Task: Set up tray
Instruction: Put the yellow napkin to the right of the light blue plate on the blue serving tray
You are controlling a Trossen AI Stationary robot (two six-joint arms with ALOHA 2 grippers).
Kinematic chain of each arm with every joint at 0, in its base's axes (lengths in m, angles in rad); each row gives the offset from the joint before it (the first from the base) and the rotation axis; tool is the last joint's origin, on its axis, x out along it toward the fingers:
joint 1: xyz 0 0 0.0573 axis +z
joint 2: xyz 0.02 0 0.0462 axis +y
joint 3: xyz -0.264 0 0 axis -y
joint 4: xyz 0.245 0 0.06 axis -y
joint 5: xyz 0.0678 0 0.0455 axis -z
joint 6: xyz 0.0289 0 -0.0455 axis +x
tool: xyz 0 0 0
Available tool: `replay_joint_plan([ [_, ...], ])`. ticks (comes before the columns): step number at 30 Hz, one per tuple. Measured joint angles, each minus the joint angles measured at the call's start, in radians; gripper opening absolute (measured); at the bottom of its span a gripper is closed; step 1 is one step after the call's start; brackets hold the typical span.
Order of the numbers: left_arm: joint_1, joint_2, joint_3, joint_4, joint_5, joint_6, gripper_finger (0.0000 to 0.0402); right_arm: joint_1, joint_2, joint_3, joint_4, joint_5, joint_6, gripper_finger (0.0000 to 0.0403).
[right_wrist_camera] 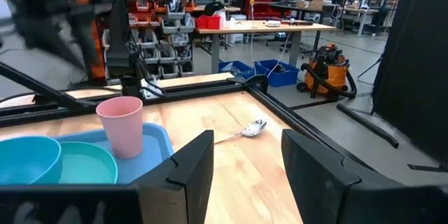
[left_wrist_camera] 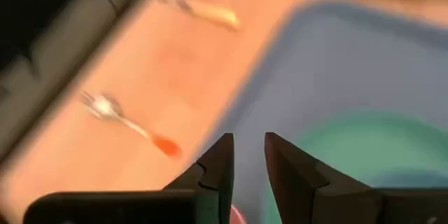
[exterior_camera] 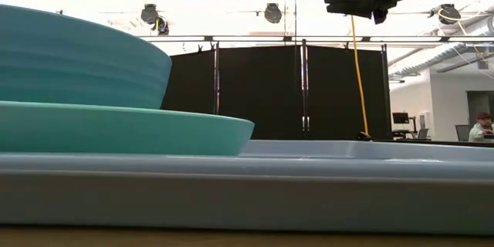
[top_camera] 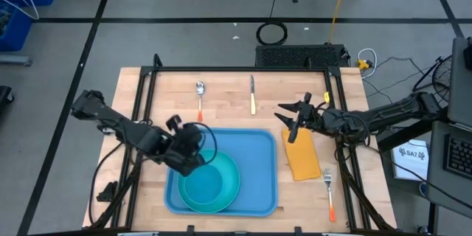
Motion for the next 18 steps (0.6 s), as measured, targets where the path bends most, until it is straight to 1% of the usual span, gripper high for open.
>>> replay_joint_plan([
  [3, -0.014, -0.036, 0.000, 0.001, -0.156, 0.044, 0.0088, 0.000, -0.049, 0.000, -0.103, 0.000, 0.055, 0.0157],
  [5, -0.018, -0.066, -0.018, 0.029, -0.215, 0.092, 0.0088, 0.000, -0.094, 0.000, -0.199, 0.000, 0.118, 0.0157],
  [7, -0.013, -0.111, -0.069, 0.108, -0.227, 0.163, 0.0088, 0.000, -0.145, 0.000, -0.299, 0.000, 0.188, 0.0157],
  [9, 0.002, -0.171, -0.151, 0.245, -0.220, 0.250, 0.0088, 0.000, -0.198, 0.000, -0.401, 0.000, 0.255, 0.0157],
  [10, 0.013, -0.206, -0.204, 0.326, -0.206, 0.297, 0.0088, 0.000, -0.225, 0.000, -0.453, 0.000, 0.293, 0.0157],
  [12, 0.039, -0.283, -0.318, 0.498, -0.147, 0.387, 0.0088, 0.000, -0.273, 0.000, -0.548, 0.000, 0.368, 0.0157],
  [15, 0.093, -0.390, -0.485, 0.749, -0.018, 0.488, 0.0088, 0.000, -0.319, 0.000, -0.669, 0.002, 0.478, 0.0157],
  [18, 0.144, -0.484, -0.606, 0.916, 0.107, 0.561, 0.0088, -0.009, -0.332, 0.000, -0.771, 0.017, 0.572, 0.0157],
])
